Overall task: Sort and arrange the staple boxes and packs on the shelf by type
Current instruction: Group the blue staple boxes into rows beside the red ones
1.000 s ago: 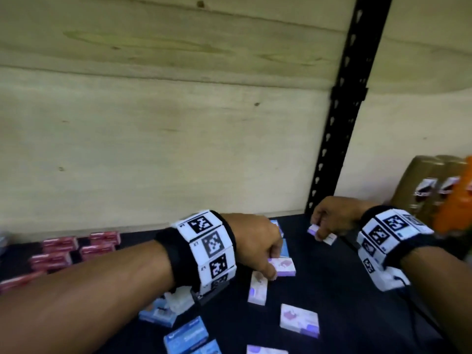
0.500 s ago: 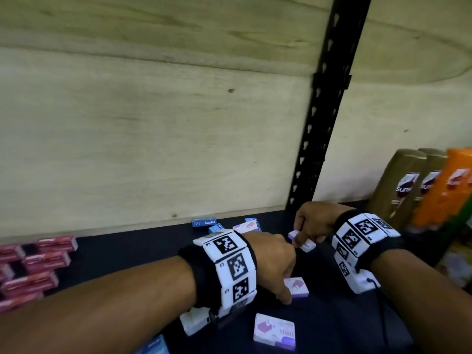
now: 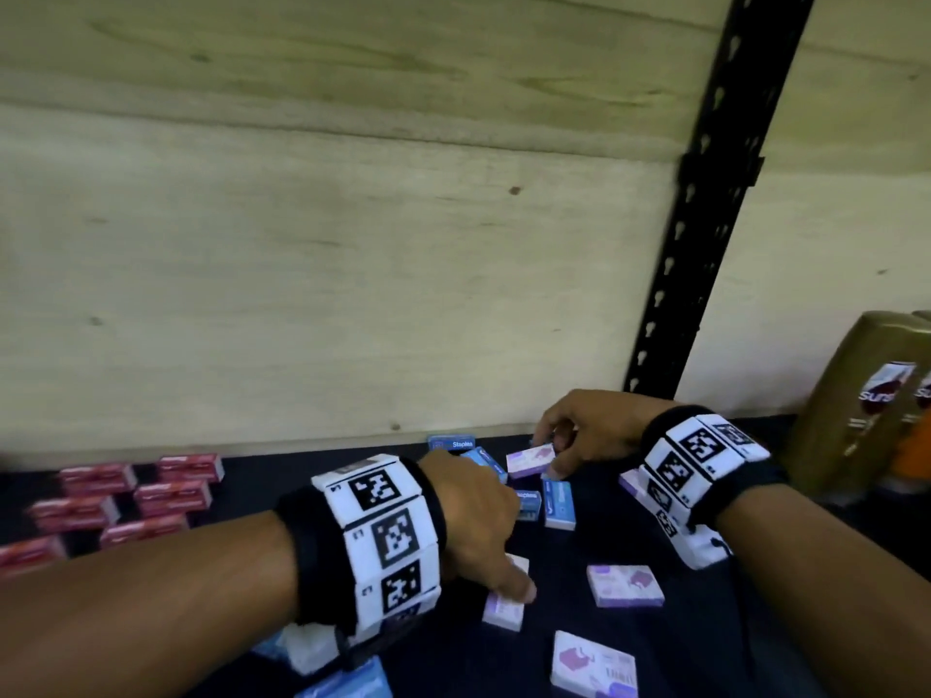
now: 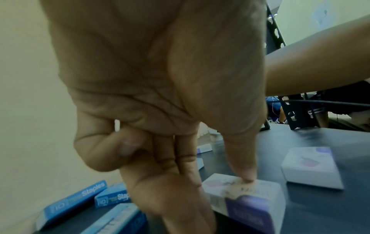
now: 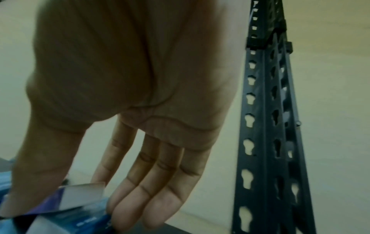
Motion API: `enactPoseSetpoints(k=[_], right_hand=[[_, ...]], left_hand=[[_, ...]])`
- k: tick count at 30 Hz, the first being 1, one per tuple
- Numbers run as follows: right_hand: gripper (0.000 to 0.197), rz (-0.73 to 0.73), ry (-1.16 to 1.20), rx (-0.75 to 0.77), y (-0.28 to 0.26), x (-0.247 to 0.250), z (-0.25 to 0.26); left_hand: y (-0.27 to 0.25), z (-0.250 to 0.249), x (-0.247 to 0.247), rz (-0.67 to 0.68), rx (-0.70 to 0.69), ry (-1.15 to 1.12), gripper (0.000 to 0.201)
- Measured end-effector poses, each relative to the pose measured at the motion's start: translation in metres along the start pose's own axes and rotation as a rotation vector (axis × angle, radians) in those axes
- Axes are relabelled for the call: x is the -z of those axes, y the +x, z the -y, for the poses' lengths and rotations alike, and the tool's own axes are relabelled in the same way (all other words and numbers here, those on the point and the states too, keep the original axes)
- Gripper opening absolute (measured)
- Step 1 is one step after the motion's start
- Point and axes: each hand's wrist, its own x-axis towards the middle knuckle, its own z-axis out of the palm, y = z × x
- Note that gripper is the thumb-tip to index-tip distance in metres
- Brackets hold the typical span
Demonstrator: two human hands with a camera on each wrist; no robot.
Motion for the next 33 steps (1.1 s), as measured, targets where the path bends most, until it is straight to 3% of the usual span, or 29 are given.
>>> enactPoseSetpoints(k=[5, 9, 18, 24, 28, 33], right_hand=[[0.031, -0.031, -0.047, -0.022, 0.005, -0.005, 0.005], [0.031, -0.042, -0.037, -0.043, -0.004, 0.0, -0.002], [0.018, 0.029, -0.02, -0.17, -0.048, 0.009, -0.052], [0.028, 0.118, -0.054, -0.298, -0.07, -0.005, -0.061], [0.037, 0.174, -0.076, -0.344, -0.074, -0.011, -0.058], [0.033, 0.097, -0.017, -0.309, -0.07, 0.0, -0.05]], left_hand=[[-0.002, -0.007, 0.001, 0.024, -0.023, 0.007, 0.059], [-0.001, -0.009, 0.002, 0.04, -0.029, 0.002, 0.045], [0.005, -0.027, 0.023, -0.207, -0.139, -0.036, 0.044], [0.026, -0.051, 0.031, -0.3, -0.233, -0.027, 0.033], [0.038, -0.051, 0.024, -0.293, -0.249, -0.052, 0.039], [0.029, -0.021, 0.02, -0.251, -0.208, -0.159, 0.046]])
